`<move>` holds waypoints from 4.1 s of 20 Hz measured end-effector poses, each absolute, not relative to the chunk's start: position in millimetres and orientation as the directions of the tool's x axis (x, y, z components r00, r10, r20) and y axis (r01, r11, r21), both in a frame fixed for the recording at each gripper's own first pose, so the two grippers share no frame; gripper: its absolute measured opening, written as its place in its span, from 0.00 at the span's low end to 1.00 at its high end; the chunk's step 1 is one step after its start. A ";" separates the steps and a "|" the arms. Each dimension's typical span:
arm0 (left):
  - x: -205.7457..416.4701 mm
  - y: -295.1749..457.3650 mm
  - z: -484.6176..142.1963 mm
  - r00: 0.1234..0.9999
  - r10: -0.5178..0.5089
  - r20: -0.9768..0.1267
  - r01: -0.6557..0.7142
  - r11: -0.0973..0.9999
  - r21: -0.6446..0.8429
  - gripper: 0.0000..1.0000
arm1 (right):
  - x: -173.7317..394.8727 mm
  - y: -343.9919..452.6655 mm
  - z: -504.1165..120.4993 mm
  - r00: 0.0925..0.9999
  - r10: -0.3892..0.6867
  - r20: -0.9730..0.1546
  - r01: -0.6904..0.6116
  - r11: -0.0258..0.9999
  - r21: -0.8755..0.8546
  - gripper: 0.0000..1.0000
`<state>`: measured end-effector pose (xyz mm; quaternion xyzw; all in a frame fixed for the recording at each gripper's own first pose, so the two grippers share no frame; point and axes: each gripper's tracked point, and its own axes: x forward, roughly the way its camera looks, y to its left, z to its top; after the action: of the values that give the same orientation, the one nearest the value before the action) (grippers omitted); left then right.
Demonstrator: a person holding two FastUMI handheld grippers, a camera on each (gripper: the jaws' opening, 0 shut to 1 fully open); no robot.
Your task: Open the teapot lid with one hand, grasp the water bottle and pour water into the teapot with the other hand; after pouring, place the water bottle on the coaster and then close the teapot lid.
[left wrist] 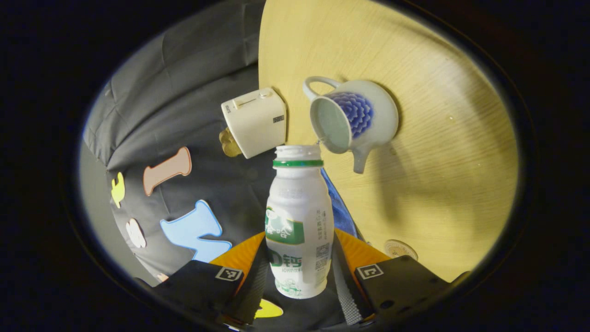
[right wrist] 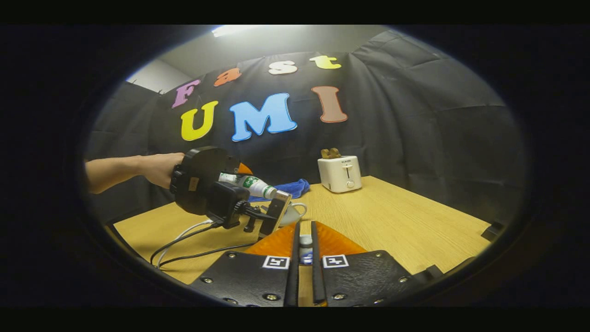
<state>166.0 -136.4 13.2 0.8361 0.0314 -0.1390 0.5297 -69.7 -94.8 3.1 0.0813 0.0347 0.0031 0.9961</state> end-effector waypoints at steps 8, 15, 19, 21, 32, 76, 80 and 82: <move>164.8 -141.0 14.3 0.959 -0.101 -0.264 0.187 -0.472 0.861 0.75 | -69.8 -94.7 4.9 0.998 0.016 -0.065 -0.006 0.987 0.160 0.12; 163.9 -147.5 18.2 0.966 -0.127 -0.225 0.128 -0.520 0.844 0.75 | -70.9 -96.9 6.7 0.998 0.010 -0.059 -0.001 0.988 0.152 0.12; 166.6 -148.9 19.4 0.967 -0.126 -0.221 0.123 -0.530 0.839 0.75 | -71.1 -99.5 3.6 0.998 0.006 -0.066 0.004 0.988 0.152 0.12; 167.9 -150.1 20.2 0.968 -0.127 -0.216 0.117 -0.533 0.838 0.75 | -71.8 -100.3 2.7 0.998 0.004 -0.068 0.007 0.988 0.155 0.12; 172.9 -146.2 15.0 0.957 -0.137 -0.255 0.171 -0.443 0.880 0.75 | -71.1 -98.4 -0.7 0.997 0.005 -0.082 0.008 0.988 0.157 0.12; 104.5 49.6 53.8 0.977 -0.189 0.099 0.176 0.976 0.127 0.75 | 138.8 -26.5 22.6 0.997 0.042 -0.070 -0.045 0.998 -0.050 0.12; 107.8 61.6 46.4 0.981 -0.176 0.083 0.170 0.983 0.076 0.75 | 143.3 -26.3 14.7 0.995 0.041 -0.090 -0.045 0.998 -0.037 0.12; 110.3 66.3 38.7 0.984 -0.167 0.059 0.163 0.984 0.069 0.75 | 145.5 -26.1 9.1 0.994 0.041 -0.104 -0.045 0.998 -0.032 0.12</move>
<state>110.3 66.3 38.7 0.0318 -0.0323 -0.0831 0.9955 145.5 -26.1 9.1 -0.0169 0.0515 0.0216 0.9983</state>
